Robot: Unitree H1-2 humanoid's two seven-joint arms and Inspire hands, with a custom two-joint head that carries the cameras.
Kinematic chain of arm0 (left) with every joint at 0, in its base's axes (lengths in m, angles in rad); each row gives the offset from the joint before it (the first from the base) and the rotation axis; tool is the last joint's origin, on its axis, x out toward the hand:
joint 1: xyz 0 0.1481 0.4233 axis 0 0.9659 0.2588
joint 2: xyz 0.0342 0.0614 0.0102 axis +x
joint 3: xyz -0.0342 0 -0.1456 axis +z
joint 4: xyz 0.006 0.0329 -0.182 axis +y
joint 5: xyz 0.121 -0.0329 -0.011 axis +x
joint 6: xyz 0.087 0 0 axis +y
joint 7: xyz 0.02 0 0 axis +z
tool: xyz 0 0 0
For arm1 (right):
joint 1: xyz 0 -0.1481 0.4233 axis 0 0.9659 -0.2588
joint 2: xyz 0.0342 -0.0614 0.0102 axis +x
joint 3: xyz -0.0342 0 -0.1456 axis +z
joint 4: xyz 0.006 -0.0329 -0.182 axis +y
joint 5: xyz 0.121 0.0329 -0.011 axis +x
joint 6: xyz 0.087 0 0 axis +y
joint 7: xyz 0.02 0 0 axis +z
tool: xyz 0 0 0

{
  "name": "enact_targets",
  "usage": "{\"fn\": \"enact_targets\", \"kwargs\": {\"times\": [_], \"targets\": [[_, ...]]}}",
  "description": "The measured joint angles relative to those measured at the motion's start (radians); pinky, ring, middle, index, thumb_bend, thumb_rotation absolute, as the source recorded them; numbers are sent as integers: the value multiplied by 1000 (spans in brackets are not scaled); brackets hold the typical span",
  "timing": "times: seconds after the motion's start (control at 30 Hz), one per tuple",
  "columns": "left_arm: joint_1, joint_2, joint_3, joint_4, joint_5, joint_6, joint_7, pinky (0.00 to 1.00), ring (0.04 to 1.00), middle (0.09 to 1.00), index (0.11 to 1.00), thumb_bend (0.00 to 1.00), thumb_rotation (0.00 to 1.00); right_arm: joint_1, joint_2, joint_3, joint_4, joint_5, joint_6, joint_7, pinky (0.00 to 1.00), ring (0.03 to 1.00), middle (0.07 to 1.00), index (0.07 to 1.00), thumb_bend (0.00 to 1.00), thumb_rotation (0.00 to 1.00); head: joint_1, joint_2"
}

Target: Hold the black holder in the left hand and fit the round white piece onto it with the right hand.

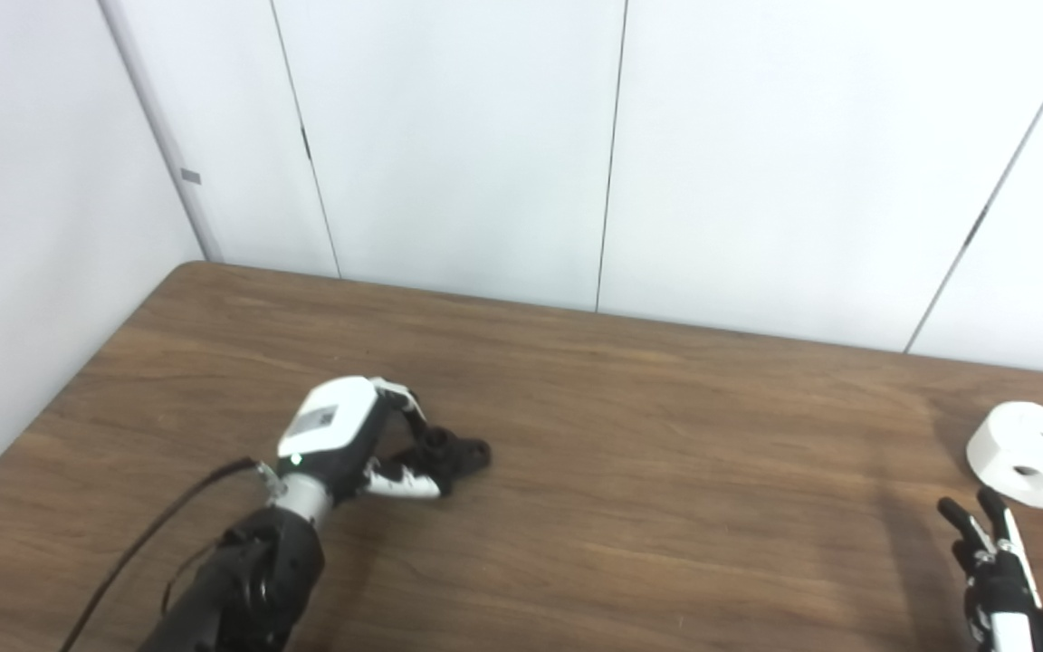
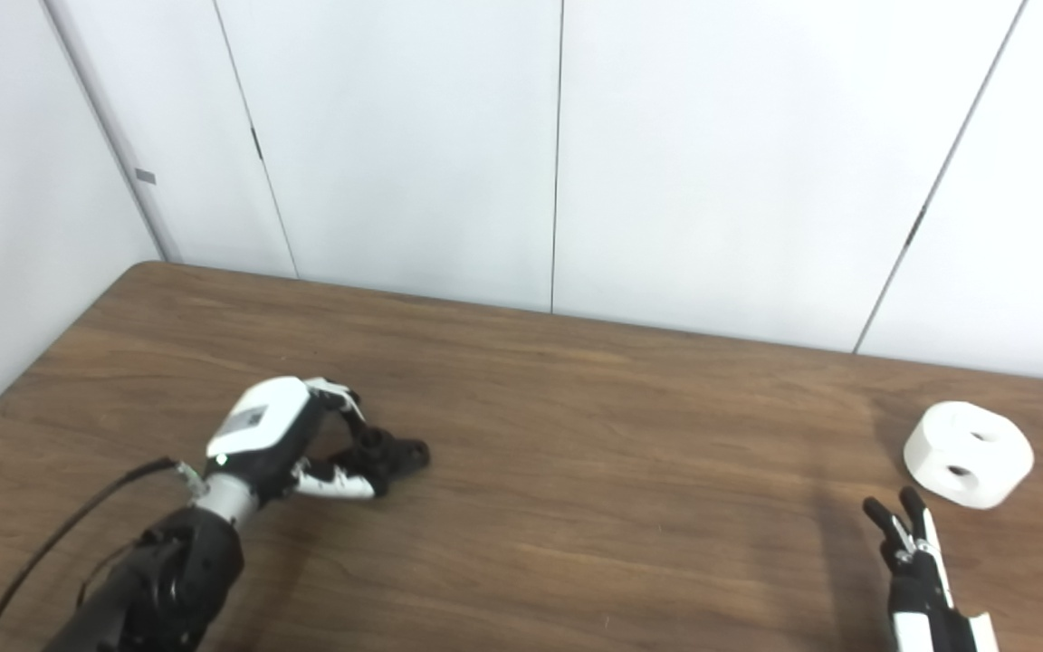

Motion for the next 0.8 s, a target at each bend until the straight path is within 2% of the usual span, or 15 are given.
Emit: {"fn": "enact_targets", "kwargs": {"times": [0.37,0.63,0.8], "targets": [[79,-56,-30,-122,69,0,-63,824,883,803,486,522,48,5,2,6,-14,-7,38,0,1000,996,926,1000,544,1000,-26,55],[110,-96,-45,-187,94,6,-141,845,891,810,487,521,49,11,3,9,-27,5,77,0,1000,1000,917,1000,554,1000,-66,110],[121,-126,-48,-196,123,4,-151,868,888,806,486,522,51,13,5,18,-38,4,109,-1,1000,1000,921,1000,577,1000,-83,135]]}}
